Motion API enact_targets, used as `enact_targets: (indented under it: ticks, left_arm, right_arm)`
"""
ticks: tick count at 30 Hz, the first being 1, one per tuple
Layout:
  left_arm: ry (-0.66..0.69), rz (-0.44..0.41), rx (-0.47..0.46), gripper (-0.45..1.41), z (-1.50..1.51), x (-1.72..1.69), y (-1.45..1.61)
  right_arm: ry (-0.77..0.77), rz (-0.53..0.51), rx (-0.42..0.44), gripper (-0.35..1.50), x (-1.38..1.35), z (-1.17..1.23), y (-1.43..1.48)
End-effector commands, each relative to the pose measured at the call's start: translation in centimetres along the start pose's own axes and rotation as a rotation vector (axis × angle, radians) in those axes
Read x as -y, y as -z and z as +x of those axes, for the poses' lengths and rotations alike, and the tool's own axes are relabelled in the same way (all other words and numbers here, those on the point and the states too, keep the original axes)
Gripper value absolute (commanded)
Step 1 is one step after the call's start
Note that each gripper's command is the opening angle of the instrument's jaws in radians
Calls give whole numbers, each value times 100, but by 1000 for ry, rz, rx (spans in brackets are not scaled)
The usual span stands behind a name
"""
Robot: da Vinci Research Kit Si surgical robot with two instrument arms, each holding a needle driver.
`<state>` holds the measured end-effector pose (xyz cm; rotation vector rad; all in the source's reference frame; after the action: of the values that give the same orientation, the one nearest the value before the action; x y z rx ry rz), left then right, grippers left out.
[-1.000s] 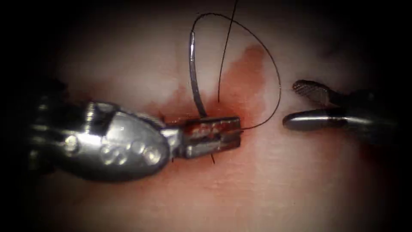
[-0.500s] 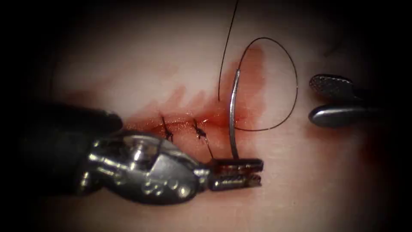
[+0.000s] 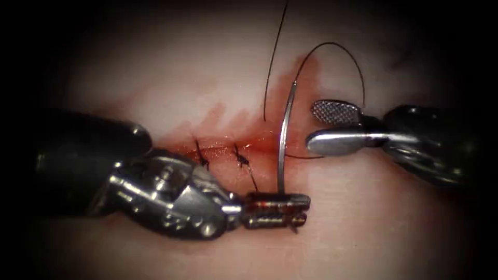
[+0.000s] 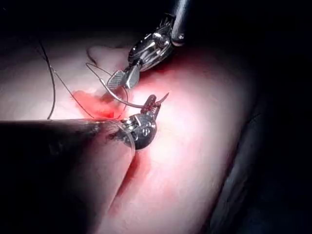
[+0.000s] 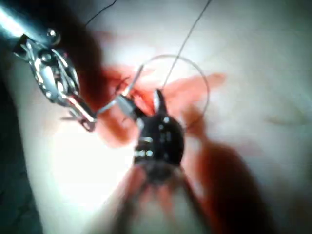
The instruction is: Wound Closure
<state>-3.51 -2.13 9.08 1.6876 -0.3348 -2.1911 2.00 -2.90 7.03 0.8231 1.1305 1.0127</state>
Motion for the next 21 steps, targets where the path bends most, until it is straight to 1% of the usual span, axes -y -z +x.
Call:
enact_targets:
  ticks: [1,4,9,12,15,21]
  left_arm:
    - [-3,-2,-2,-45,-1,-4,-6]
    - [-11,-5,-7,-45,0,-4,-7]
    - [-14,-12,-17,-45,1,-5,-8]
    - [-15,-17,-25,-45,1,-5,-9]
    - [-16,-15,-23,-45,1,-5,-8]
    - [-17,-13,-19,-45,1,-5,-9]
  right_arm:
    - [-10,-1,-1,106,-8,-8,-9]
    - [-24,12,-21,108,-12,-8,-12]
    - [-49,41,-39,106,-9,-5,-26]
    - [-62,80,-42,106,-5,-6,-33]
    - [-82,120,-49,103,1,-4,-34]
    - [-93,117,-53,101,1,-6,-34]
